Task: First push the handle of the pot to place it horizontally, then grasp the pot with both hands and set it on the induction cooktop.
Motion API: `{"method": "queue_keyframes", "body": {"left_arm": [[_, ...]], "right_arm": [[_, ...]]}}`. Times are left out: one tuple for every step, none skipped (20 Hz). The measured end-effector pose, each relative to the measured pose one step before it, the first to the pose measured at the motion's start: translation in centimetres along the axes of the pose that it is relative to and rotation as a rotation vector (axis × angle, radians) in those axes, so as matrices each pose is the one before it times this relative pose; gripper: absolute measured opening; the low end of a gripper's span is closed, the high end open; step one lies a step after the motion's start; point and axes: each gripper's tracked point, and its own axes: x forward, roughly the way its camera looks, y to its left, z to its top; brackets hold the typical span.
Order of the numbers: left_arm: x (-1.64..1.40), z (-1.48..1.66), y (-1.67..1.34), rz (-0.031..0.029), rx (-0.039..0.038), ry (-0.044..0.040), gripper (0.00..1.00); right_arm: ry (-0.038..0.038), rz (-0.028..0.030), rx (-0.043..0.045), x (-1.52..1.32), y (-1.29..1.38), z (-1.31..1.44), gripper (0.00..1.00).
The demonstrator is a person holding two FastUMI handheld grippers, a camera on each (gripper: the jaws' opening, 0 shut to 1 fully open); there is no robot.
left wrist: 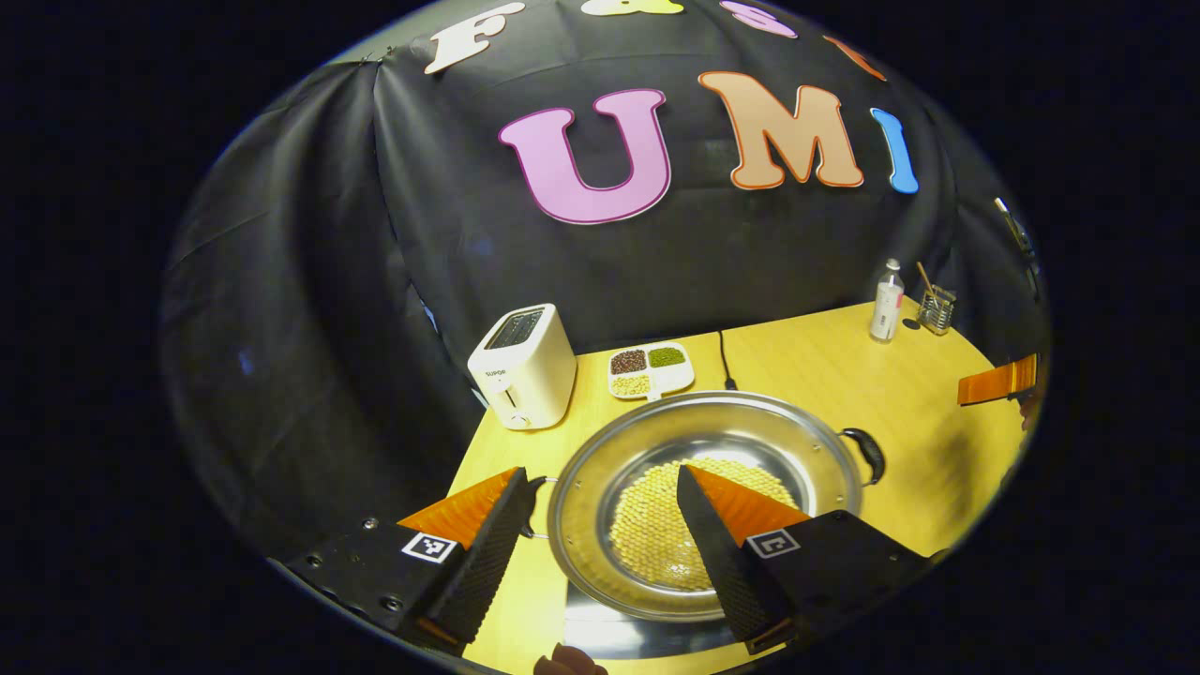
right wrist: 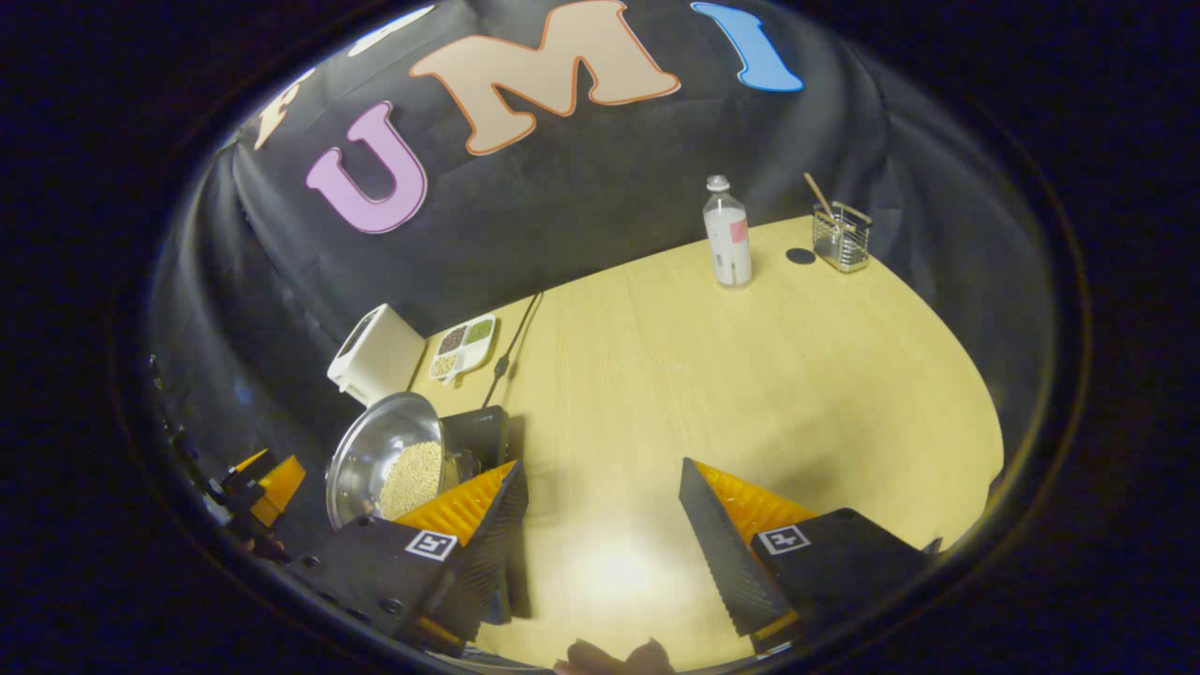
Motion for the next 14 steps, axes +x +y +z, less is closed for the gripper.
{"method": "queue_keyframes", "body": {"left_arm": [[-1.295,0.259,-1.401,-0.00051,-0.02694,-0.00476,0.96],[-1.412,0.377,-1.517,-0.00681,-0.02939,-0.00732,0.96],[-1.110,0.359,-1.499,-0.00671,-0.02399,-0.01513,0.96],[-1.177,0.544,-1.171,-0.00320,-0.01664,-0.01505,0.96],[-0.983,0.488,-1.202,-0.00671,-0.01130,-0.01186,0.96],[-0.909,0.925,-1.222,-0.00900,-0.00613,-0.01324,0.96],[-0.934,1.325,-1.038,-0.00933,0.00087,-0.02796,0.97],[-0.751,1.511,-0.764,-0.00326,0.00582,-0.03579,0.96],[-0.641,1.684,-0.715,-0.00425,0.00967,-0.03644,0.96],[-0.789,1.690,-0.835,-0.00576,0.01097,-0.03719,0.96],[-0.761,1.937,-0.646,-0.00668,0.00970,-0.04449,0.96],[-0.550,1.936,-0.363,-0.00175,0.00421,-0.04674,0.96],[-0.639,1.799,-0.329,0.00091,-0.00432,-0.04094,0.96],[-0.690,1.635,-0.461,-0.00784,-0.01081,-0.03686,0.96]], "right_arm": [[-0.02270,0.00998,-0.02219,-1.029,-0.715,0.571,0.94],[-0.02934,0.00929,-0.02416,-1.226,-0.581,0.825,0.94],[-0.02756,0.01186,-0.02502,-1.161,-0.444,0.713,0.94],[-0.02570,0.01244,-0.02347,-1.283,-0.340,0.692,0.94],[-0.02539,0.00691,-0.01894,-1.187,-0.325,0.886,0.93],[-0.02899,0.01021,-0.01292,-1.233,-0.104,0.934,0.93],[-0.03514,0.01075,-0.01285,-1.116,0.101,1.223,0.93],[-0.03493,0.00424,-0.01850,-1.219,0.019,1.141,0.94],[-0.03118,-0.00100,-0.01883,-1.012,-0.127,1.184,0.93],[-0.02455,0.00185,-0.01370,-1.028,0.058,1.007,0.93],[-0.03099,0.00848,-0.01053,-1.304,0.487,0.898,0.93],[-0.03102,0.00403,-0.01406,-0.961,0.419,1.247,0.93],[-0.03145,-0.00177,-0.01997,-0.962,0.211,1.121,0.93],[-0.03238,-0.00826,-0.01669,-0.919,0.804,1.455,0.93]]}}
